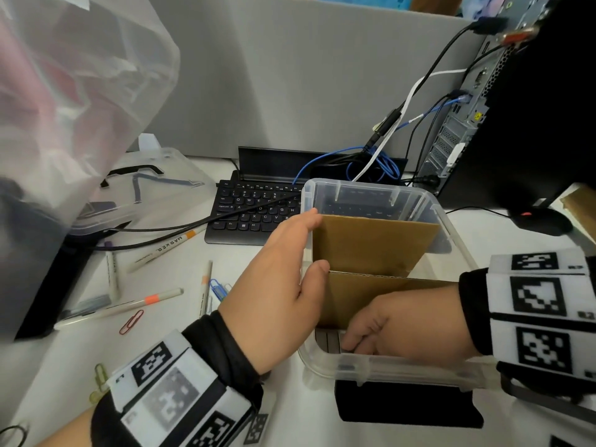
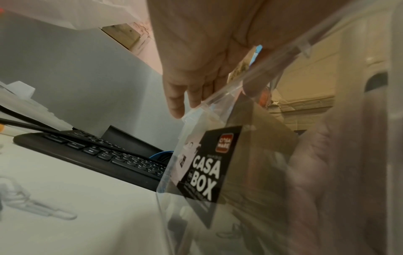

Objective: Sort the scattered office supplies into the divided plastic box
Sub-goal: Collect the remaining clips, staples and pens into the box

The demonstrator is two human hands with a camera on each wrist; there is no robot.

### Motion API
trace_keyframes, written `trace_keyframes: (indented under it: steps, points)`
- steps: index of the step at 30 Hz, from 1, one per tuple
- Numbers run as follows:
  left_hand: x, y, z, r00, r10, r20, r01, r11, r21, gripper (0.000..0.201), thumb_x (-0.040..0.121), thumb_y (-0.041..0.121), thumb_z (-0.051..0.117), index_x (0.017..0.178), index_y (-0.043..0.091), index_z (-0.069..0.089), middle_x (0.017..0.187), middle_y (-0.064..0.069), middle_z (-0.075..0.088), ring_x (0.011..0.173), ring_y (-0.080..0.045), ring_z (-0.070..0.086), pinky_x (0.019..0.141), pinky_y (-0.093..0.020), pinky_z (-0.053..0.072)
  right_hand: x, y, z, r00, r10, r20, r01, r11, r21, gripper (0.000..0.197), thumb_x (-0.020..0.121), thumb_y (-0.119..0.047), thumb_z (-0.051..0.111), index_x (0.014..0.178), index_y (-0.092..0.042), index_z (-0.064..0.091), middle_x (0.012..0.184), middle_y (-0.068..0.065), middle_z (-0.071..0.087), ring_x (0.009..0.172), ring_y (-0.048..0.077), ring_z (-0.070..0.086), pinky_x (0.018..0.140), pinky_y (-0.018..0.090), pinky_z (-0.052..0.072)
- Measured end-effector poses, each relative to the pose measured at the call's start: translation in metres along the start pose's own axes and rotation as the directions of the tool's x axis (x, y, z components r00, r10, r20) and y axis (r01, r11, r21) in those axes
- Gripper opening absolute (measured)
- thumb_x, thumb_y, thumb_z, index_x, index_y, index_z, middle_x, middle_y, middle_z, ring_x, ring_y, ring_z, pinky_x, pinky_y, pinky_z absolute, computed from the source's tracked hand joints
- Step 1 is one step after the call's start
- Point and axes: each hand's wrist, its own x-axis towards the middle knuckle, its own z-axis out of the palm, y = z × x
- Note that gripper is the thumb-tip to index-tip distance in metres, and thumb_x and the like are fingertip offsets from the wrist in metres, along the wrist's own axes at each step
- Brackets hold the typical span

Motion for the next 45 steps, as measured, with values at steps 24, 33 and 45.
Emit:
trace_keyframes:
  steps: [24, 33, 45]
  points:
    - [-0.049, 0.017, -0.039, 0.989, -0.126, 0.077, 0.127, 0.992, -0.013, 0.037, 0.093, 0.038, 0.046, 0.124, 0.021, 0.060, 0.116, 0.013, 0.062, 0.107, 0.001, 0.056, 0.097, -0.024, 0.044, -0.063, -0.029, 0.025, 0.813, -0.436, -0.386, 0.289, 0.877, -0.383, 0.012, 0.091, -0.035, 0.058, 0.085, -0.033, 0.067, 0.079, -0.019, 0.065, 0.077, 0.001, 0.059, 0.073, 0.018, 0.048]
    - [-0.094, -0.009, -0.093, 0.934, -0.349, 0.069, 0.315, 0.901, 0.300, 0.015, 0.095, 0.022, 0.052, 0.102, 0.024, 0.065, 0.097, 0.013, 0.064, 0.091, -0.002, 0.059, 0.076, -0.010, 0.043, -0.071, -0.038, 0.041, 0.704, -0.496, -0.508, 0.183, 0.818, -0.545, 0.011, 0.090, -0.027, 0.058, 0.082, -0.031, 0.063, 0.079, -0.015, 0.062, 0.076, 0.001, 0.055, 0.073, 0.020, 0.046]
    - [-0.130, -0.046, -0.126, 0.743, -0.659, -0.114, 0.572, 0.538, 0.619, 0.020, 0.086, 0.007, 0.048, 0.089, 0.024, 0.056, 0.103, 0.001, 0.061, 0.091, -0.016, 0.055, 0.082, -0.024, 0.046, -0.026, -0.111, 0.107, 0.657, -0.555, -0.510, 0.282, 0.808, -0.517, 0.022, 0.088, -0.007, 0.050, 0.103, -0.015, 0.065, 0.098, 0.001, 0.056, 0.089, 0.018, 0.051, 0.076, 0.024, 0.039]
